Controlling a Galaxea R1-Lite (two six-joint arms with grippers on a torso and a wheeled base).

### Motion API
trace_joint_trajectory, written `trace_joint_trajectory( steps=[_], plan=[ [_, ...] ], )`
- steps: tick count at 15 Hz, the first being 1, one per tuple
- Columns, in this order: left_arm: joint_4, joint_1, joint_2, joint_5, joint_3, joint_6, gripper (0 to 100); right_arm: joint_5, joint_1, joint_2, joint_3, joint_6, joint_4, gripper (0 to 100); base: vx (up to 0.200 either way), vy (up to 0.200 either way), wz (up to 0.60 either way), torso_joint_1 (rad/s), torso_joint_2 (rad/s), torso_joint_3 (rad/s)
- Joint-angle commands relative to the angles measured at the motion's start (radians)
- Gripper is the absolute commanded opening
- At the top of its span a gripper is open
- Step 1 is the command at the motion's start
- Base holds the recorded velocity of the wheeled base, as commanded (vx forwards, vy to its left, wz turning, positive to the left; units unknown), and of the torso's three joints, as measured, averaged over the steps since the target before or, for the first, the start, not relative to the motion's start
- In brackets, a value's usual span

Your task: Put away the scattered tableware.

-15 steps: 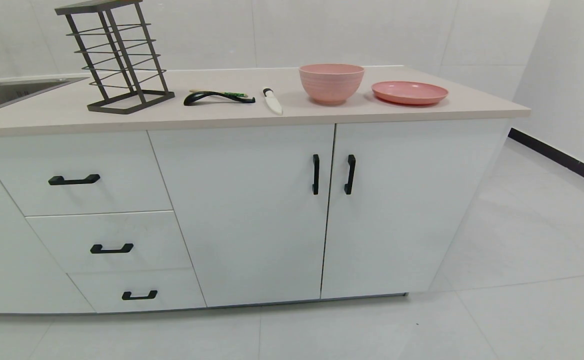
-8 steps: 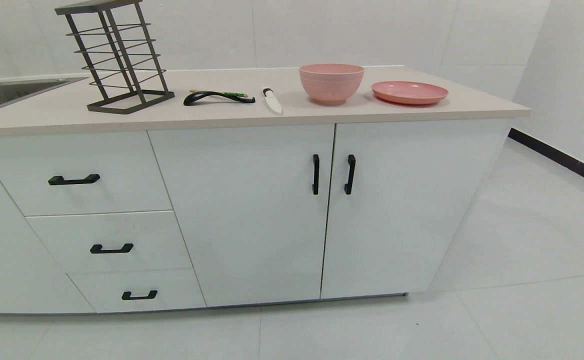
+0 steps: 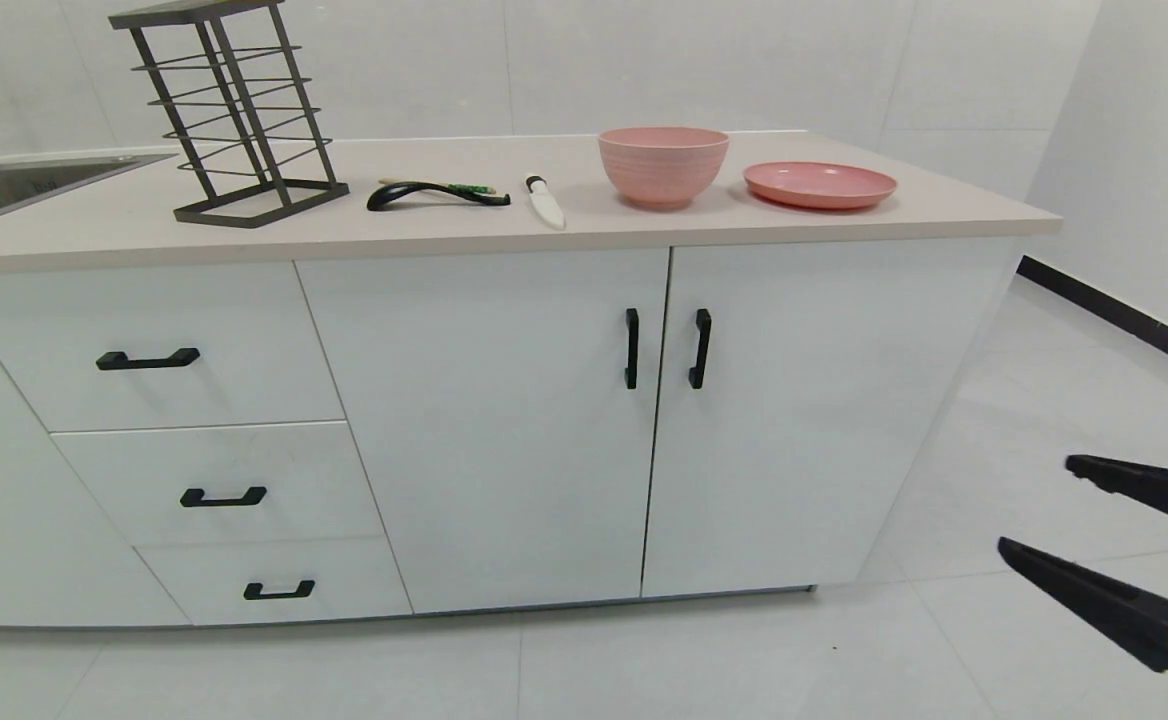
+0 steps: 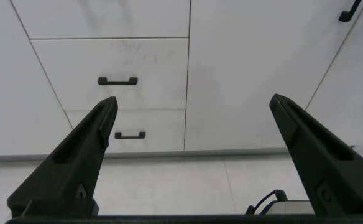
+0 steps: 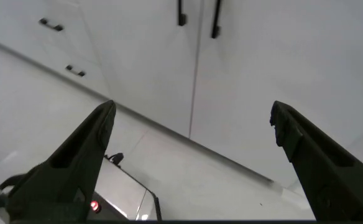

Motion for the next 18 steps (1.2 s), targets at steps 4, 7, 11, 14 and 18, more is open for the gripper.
trace_joint_trajectory(
  steps=[4, 7, 11, 14, 18],
  plan=[
    [-0.001, 0.000, 0.001, 0.002, 0.000, -0.002, 100, 0.056, 0.102, 0.328, -0.064, -0.053, -0.180, 100, 0.000, 0.000, 0.00, 0.000, 0.00, 0.000],
    [-0.001, 0.000, 0.001, 0.000, 0.000, 0.009, 100, 0.056, 0.128, 0.440, -0.076, -0.056, -0.272, 100, 0.000, 0.000, 0.00, 0.000, 0.00, 0.000],
    [-0.001, 0.000, 0.001, -0.027, 0.000, 0.017, 100, 0.059, 0.145, 0.593, -0.150, -0.082, -0.367, 100, 0.000, 0.000, 0.00, 0.000, 0.00, 0.000],
    [0.001, 0.000, 0.001, -0.029, 0.000, 0.014, 100, 0.059, 0.162, 0.718, -0.252, -0.082, -0.414, 100, 0.000, 0.000, 0.00, 0.000, 0.00, 0.000],
    [0.001, 0.000, 0.001, -0.032, 0.000, 0.017, 100, 0.062, 0.164, 0.826, -0.360, -0.082, -0.462, 100, 0.000, 0.000, 0.00, 0.000, 0.00, 0.000]
  ],
)
